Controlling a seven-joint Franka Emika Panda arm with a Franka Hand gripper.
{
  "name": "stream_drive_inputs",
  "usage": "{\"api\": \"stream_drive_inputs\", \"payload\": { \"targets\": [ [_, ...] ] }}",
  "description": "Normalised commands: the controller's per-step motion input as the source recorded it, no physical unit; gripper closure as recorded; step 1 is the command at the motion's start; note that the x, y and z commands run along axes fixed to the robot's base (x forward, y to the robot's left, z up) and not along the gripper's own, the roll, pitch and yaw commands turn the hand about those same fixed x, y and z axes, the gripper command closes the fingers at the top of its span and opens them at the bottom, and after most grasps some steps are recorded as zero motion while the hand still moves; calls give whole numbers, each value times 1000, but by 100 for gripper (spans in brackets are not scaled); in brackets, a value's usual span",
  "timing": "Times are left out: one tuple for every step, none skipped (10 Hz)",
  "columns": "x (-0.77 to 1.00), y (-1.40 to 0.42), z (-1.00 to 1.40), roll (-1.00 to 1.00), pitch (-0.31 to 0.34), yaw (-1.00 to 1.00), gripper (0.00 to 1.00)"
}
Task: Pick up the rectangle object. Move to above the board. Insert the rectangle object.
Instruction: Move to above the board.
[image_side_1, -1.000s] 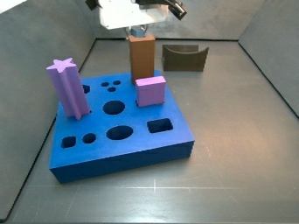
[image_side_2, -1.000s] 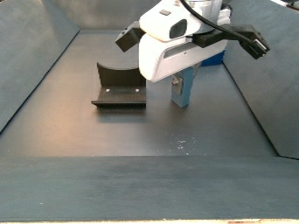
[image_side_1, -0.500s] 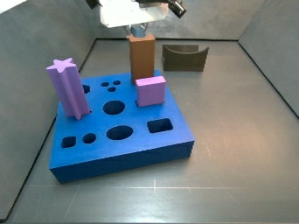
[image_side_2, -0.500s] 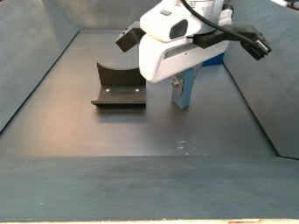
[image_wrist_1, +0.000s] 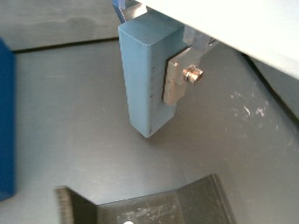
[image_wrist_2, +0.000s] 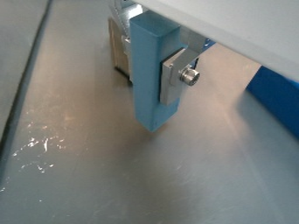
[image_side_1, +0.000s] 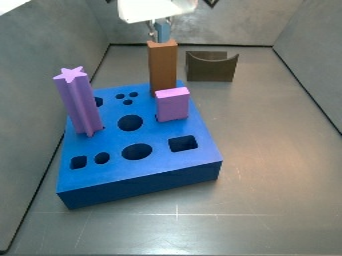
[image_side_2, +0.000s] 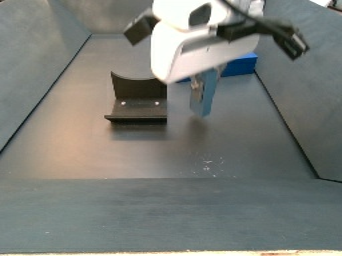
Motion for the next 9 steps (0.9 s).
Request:
{"api": "stream_drive_inputs", "payload": {
  "targets": [
    [-31, -209, 1000, 235, 33, 253, 100],
    [-28, -204, 1000, 250, 104, 177, 100],
    [-28, -196, 1000, 267, 143, 128, 100],
    [-30, -190, 1000, 280, 156, 97, 100],
    [-30, -183, 1000, 283, 142, 74, 100],
    [-30, -174, 1000, 263, 132, 58, 100],
    [-31, -165, 1000, 236, 121, 51, 100],
    [-30, -159, 1000, 219, 117, 47, 100],
    [-30, -153, 1000, 221, 123, 45, 100]
  ]
}}
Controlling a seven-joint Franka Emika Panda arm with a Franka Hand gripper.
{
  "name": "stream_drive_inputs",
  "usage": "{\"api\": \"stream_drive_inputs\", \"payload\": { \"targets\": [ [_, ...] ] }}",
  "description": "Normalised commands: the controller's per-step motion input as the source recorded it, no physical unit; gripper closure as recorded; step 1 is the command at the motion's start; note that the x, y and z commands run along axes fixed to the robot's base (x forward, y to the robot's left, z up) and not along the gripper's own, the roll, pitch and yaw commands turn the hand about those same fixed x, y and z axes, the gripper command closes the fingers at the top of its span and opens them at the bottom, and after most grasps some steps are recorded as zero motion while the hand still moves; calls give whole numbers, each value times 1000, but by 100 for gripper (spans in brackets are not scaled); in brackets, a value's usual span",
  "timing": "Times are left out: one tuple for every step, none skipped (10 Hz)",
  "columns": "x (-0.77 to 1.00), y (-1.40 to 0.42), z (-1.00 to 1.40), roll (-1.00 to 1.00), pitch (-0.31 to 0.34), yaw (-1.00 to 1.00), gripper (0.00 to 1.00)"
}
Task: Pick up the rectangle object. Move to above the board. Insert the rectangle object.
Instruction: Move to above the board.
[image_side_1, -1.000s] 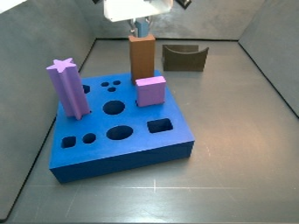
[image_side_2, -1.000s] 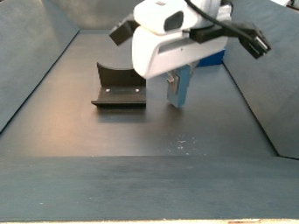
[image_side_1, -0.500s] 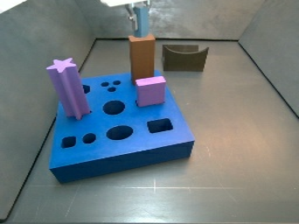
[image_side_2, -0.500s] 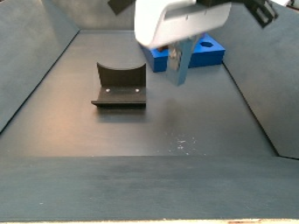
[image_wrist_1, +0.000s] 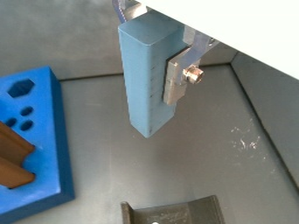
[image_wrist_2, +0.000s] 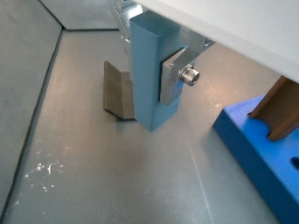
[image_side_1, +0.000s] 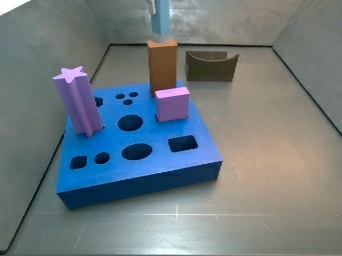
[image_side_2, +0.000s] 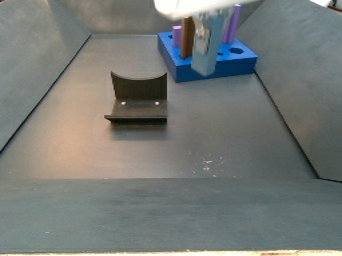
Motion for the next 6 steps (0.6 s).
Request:
{"api": "stream_drive_inputs", "payload": {
  "targets": [
    [-28, -148, 1000, 224, 128, 50, 100],
    [-24, -139, 1000, 204, 137, 46, 100],
    [-21, -130, 1000, 196, 146, 43, 100],
    [-16, -124, 1000, 214, 163, 49, 100],
    [-14, -119, 1000, 226, 168, 52, 100],
    [-9, -107, 1000, 201, 160, 49, 100]
  ]
}}
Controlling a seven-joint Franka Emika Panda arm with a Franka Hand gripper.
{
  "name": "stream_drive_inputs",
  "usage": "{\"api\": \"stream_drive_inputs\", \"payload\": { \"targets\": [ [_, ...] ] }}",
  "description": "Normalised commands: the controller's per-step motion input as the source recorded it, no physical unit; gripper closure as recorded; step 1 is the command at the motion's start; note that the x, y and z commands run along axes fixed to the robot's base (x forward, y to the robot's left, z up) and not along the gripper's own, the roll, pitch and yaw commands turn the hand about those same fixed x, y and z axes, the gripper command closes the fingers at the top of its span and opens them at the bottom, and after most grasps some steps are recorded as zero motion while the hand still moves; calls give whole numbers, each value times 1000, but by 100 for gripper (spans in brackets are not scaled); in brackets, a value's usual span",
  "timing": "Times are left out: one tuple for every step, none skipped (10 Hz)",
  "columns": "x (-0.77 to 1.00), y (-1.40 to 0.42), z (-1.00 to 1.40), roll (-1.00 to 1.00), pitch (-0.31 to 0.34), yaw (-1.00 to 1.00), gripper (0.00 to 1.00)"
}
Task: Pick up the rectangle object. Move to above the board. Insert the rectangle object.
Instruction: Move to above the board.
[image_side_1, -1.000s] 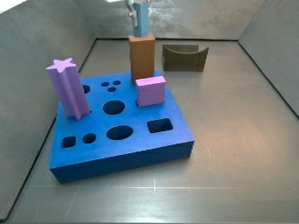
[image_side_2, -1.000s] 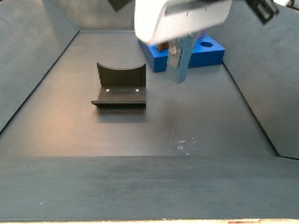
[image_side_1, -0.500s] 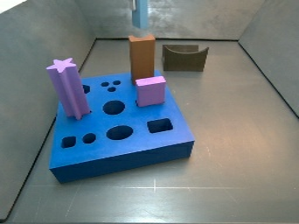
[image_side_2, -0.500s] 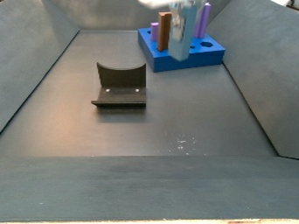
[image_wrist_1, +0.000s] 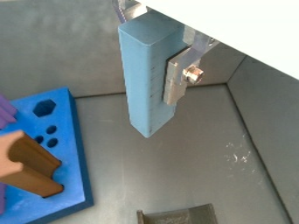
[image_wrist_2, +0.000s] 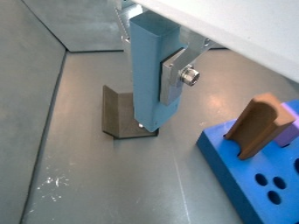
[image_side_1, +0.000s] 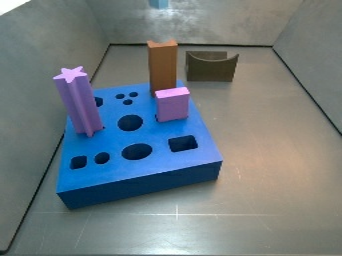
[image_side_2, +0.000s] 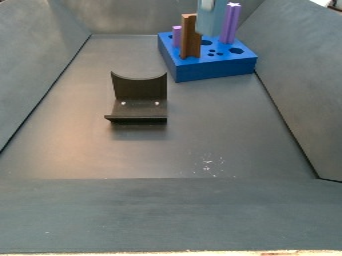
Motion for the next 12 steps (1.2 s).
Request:
{"api": "stream_drive_inputs", "payload": {
  "targets": [
    [-7, -99, 1000, 167, 154, 43, 100],
    [-5, -92, 1000, 164, 149, 43, 100],
    [-1, -83, 1000, 172, 152, 46, 100],
    [2, -78, 1000, 177, 149, 46, 100],
    [7, -64, 949, 177, 151, 49, 100],
    [11, -44, 741, 177, 158, 52, 100],
    [12, -29, 586, 175, 156, 51, 100],
    [9, -19, 382, 167, 153, 52, 100],
    [8, -17, 233, 164, 150, 53, 100],
    [85, -1000, -496, 73, 121, -1000, 100],
    [90, -1000, -525, 73, 114, -1000, 100],
    [102, -1000, -539, 66, 102, -1000, 100]
  ]
}}
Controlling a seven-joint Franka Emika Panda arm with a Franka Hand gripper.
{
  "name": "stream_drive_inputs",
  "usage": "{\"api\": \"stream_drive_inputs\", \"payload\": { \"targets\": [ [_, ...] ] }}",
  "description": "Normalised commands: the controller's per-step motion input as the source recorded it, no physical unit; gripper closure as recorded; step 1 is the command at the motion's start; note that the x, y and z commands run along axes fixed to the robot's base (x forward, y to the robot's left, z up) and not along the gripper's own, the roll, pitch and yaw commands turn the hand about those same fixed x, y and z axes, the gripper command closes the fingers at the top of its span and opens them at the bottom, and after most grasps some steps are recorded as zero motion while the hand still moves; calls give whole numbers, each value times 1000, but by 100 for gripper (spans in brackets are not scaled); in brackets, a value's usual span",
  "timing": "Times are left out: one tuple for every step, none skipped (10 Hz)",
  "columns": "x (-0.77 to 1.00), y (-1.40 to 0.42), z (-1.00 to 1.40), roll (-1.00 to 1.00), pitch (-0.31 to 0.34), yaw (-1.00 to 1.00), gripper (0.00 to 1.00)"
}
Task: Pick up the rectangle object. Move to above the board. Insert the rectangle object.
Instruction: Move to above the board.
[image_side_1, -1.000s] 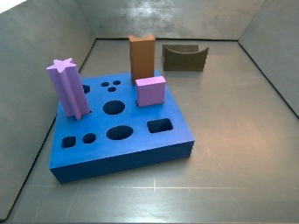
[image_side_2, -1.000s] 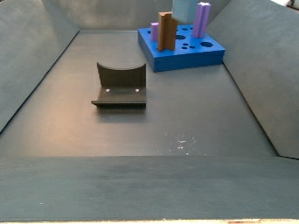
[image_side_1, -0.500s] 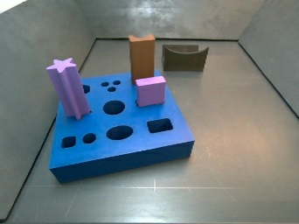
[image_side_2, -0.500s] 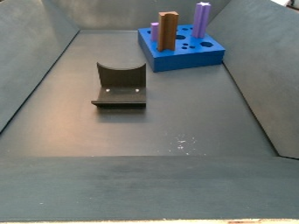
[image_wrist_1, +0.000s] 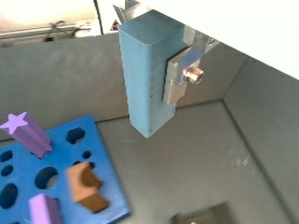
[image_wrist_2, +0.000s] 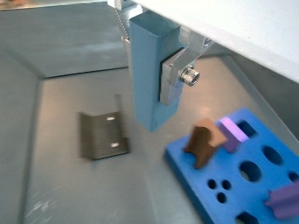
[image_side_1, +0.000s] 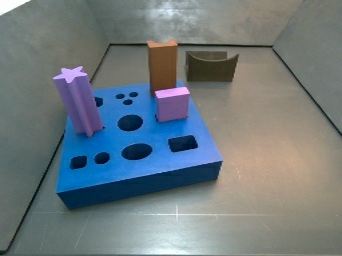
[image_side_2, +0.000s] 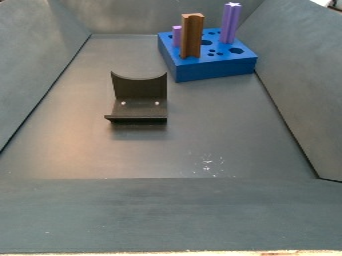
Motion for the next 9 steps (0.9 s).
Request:
{"api": "stream_drive_inputs", "payload": {
  "targets": [
    [99, -1000, -540, 54, 98, -1000, 100],
    [97, -1000, -540, 62, 97, -1000, 100],
    [105, -1000, -543, 61, 100, -1000, 100],
    [115, -1000, -550, 57, 105, -1000, 100],
    [134, -1000, -544, 61, 112, -1000, 100],
    [157, -1000, -548, 66, 124, -1000, 100],
    [179, -966, -530, 65, 140, -1000, 100],
    [144, -608, -343, 78, 165, -1000, 100],
    [111, -364, -204, 50, 145, -541, 100]
  ]
}}
